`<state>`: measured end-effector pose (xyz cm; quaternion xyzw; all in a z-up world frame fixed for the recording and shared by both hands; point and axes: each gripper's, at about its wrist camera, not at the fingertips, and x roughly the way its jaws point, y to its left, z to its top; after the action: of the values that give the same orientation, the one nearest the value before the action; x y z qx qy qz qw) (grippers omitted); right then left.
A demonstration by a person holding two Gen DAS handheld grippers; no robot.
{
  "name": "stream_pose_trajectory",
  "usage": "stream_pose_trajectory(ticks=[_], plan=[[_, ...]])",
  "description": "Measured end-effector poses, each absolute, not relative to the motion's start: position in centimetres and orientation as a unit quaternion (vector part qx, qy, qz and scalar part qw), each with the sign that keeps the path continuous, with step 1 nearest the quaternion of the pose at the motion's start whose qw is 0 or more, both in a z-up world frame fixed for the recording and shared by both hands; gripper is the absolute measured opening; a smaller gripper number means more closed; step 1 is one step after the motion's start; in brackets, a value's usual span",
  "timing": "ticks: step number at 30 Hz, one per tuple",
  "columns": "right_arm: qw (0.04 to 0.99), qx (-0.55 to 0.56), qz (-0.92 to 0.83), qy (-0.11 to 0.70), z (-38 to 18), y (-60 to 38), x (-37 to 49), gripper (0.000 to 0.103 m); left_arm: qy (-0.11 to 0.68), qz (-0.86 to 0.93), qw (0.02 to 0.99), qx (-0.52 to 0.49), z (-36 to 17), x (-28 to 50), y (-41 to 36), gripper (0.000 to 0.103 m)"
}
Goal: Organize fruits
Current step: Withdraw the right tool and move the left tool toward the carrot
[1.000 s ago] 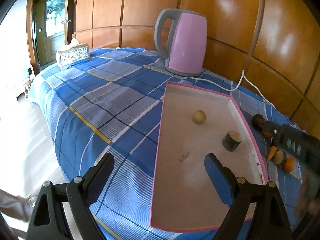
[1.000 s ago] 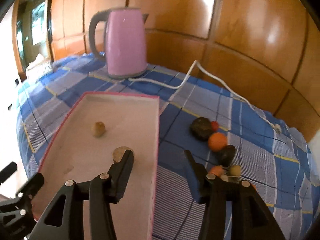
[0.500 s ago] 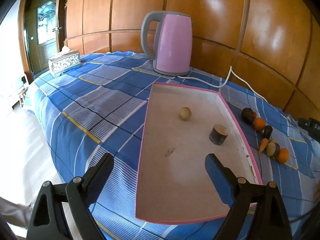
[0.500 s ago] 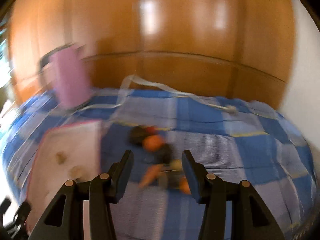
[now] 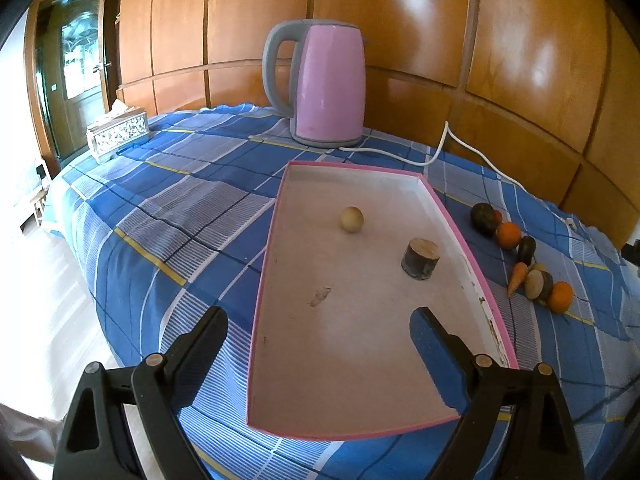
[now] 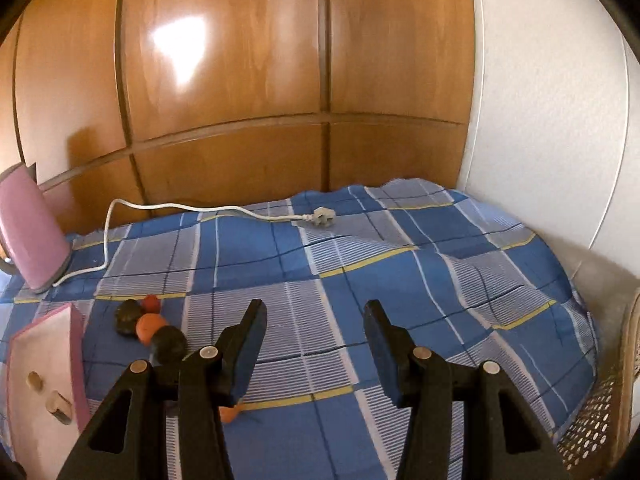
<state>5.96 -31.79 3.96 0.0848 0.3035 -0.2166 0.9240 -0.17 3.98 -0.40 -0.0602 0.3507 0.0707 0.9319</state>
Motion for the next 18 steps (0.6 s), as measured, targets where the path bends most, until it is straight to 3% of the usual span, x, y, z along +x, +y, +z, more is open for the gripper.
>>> stream_pose_trajectory(ticks=[18], plan=[[0.921, 0.084, -0.168, 0.341, 1.2, -31.4, 6.2, 0.051, 0.356, 0.050, 0.932, -0.049, -0.6, 0.1, 2.9, 0.093]])
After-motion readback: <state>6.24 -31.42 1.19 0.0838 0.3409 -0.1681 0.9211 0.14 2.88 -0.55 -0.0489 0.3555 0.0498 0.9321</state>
